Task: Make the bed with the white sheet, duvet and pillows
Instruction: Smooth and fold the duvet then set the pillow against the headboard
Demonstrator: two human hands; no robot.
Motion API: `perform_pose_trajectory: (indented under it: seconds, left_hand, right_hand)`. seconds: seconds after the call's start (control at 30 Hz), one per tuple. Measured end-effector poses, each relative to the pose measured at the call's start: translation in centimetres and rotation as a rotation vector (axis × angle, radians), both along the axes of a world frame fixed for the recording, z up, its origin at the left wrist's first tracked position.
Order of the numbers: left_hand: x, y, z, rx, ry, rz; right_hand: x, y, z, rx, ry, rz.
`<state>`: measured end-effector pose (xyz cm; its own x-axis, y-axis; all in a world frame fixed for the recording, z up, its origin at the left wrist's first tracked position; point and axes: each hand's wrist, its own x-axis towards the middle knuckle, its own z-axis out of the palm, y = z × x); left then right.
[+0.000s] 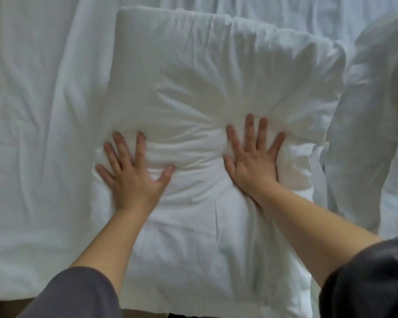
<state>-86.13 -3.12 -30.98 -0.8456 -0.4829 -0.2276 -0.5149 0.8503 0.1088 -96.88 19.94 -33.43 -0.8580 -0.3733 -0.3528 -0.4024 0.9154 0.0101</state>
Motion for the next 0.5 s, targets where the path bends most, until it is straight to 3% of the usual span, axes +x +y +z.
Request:
perform_pose_trajectory:
  seconds: [0.1, 0.2, 0.3, 0.37, 0.5]
  left_hand:
    - [-0.9, -2.7, 1.7, 0.219, 0.055, 0.332]
    - [-2.4, -7.0, 4.4, 0.686, -0.02, 0.809]
    - [-3.4, -7.7, 8.1, 1.033, -0.098, 0.798]
    - [-4.0, -6.4, 11.1, 1.107, -0.041, 0.705]
    - [-4.3, -2.3, 19.3, 1.206, 0.078, 0.476]
  right_hand:
    - [1.1, 0.8, 2.1, -0.011, -0.019, -0.037]
    - [1.9, 0.7, 5.2, -0.082, -0.096, -0.245]
    - [1.9, -1.3, 7.4, -0.199, -0.227, -0.518]
    - [1.4, -2.6, 9.0, -0.352, -0.341, -0.642]
    - [0.3, -3.1, 14.6, -0.915, -0.577, -0.797]
